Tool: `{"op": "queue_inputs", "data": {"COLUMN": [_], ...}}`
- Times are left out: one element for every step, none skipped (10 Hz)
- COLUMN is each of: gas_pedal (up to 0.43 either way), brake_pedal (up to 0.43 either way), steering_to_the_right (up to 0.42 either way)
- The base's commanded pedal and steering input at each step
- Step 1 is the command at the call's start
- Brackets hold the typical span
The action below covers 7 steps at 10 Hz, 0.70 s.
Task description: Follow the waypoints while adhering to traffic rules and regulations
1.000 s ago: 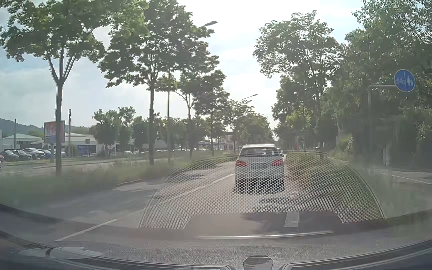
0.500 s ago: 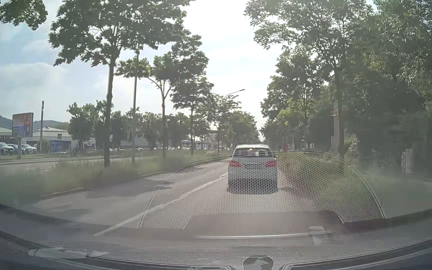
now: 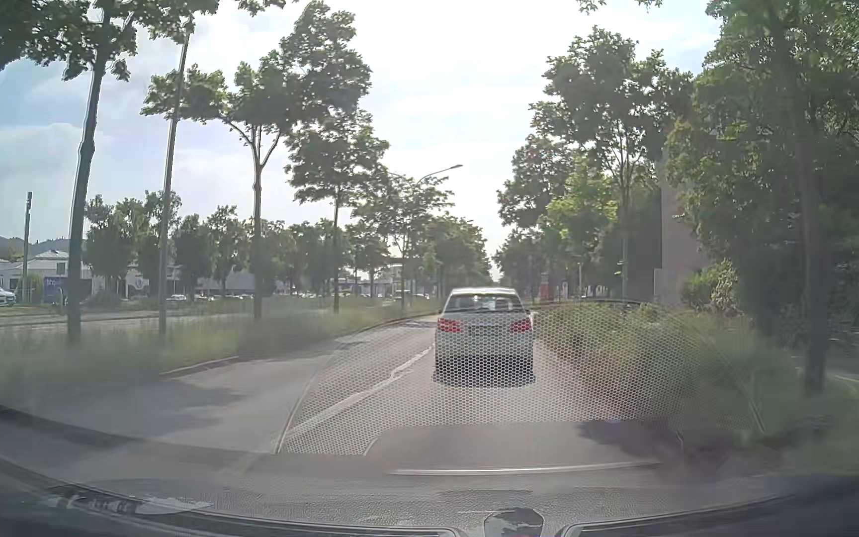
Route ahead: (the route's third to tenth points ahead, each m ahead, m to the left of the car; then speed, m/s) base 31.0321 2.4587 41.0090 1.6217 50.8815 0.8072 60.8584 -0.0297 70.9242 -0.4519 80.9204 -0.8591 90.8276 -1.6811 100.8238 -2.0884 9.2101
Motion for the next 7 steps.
{"op": "queue_inputs", "data": {"gas_pedal": [0.118, 0.11, 0.098, 0.098, 0.079, 0.079, 0.079], "brake_pedal": [0.0, 0.0, 0.0, 0.0, 0.0, 0.0, 0.0], "steering_to_the_right": [0.037, 0.035, 0.032, 0.028, 0.019, 0.011, 0.005]}}
